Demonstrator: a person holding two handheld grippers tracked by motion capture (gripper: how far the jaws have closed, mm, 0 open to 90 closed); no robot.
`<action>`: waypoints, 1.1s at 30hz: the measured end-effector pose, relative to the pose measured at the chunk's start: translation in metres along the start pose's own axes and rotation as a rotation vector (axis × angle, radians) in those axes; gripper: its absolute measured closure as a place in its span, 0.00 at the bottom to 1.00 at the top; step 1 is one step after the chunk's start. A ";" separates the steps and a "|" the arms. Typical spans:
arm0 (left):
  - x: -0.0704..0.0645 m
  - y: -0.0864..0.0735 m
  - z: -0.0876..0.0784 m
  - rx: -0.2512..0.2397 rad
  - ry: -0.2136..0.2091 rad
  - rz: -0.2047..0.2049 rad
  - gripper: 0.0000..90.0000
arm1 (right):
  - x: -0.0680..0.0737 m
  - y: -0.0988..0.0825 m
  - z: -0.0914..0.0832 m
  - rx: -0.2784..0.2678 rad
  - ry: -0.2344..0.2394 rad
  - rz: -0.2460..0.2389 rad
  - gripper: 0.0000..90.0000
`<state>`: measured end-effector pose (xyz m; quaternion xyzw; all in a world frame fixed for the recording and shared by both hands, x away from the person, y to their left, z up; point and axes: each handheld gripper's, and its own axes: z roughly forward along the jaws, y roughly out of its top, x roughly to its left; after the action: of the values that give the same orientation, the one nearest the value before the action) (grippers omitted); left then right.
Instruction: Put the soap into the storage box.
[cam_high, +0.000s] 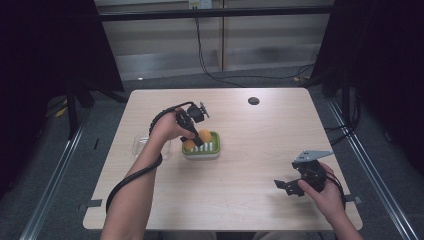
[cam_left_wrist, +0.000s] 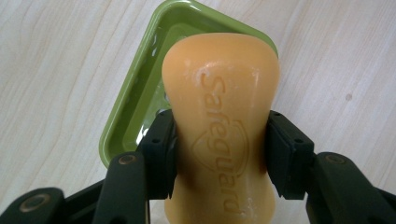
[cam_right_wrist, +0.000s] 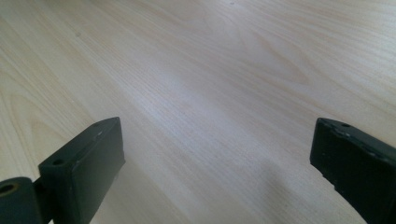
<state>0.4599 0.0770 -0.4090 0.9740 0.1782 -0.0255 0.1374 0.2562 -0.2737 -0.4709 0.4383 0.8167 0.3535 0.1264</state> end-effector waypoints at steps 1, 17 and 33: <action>0.001 0.001 0.000 0.006 -0.006 0.005 0.55 | 0.000 0.000 0.000 -0.002 0.002 0.000 0.03; 0.004 0.003 0.005 0.010 0.011 0.020 0.55 | 0.000 0.000 0.000 -0.003 0.000 0.001 0.03; 0.007 0.002 0.009 0.025 -0.003 0.022 0.55 | 0.000 0.000 0.000 -0.002 0.000 -0.004 0.03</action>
<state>0.4677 0.0751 -0.4174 0.9775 0.1671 -0.0279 0.1259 0.2566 -0.2739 -0.4711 0.4366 0.8172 0.3538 0.1275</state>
